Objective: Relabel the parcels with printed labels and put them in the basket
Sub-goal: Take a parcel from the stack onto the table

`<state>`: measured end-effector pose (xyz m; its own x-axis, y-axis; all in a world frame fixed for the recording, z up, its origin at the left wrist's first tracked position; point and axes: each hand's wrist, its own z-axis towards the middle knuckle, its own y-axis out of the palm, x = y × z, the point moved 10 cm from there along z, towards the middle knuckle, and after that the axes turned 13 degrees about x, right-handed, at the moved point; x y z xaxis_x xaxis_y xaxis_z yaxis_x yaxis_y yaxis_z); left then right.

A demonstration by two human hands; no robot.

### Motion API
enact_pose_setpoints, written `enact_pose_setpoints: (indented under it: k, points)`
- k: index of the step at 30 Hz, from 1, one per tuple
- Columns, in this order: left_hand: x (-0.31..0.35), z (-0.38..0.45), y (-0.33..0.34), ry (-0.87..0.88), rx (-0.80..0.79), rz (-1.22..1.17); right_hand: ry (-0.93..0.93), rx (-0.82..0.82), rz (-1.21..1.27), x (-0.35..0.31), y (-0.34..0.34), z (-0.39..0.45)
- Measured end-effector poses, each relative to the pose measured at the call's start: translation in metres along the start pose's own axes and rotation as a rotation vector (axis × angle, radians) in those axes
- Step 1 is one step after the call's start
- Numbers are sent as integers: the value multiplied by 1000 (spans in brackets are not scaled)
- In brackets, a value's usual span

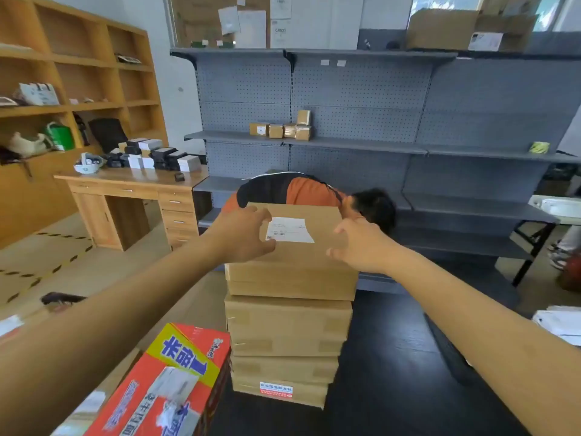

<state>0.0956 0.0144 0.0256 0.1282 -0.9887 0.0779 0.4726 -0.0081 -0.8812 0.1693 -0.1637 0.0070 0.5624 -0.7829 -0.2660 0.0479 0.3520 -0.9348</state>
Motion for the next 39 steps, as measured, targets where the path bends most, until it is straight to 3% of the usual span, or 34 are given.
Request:
enact_pose_setpoints:
  k: [10,16,19,23,30,39]
  points:
    - [-35,0,18,-159,-52,-58,92,-100,129,19,32,22]
    - [-53,-22,66,-304,-357,-248,159,-295,131,28,60,18]
    - [-54,-24,82,-305,-420,-284,169,-338,200,26,70,16]
    - [-58,-19,90,-332,-359,-270,180,-246,173,27,71,19]
    - [-47,-3,79,-303,-305,-333,250,-128,351,39,57,23]
    - [21,25,62,-212,-218,-405,360,-39,316,94,14,7]
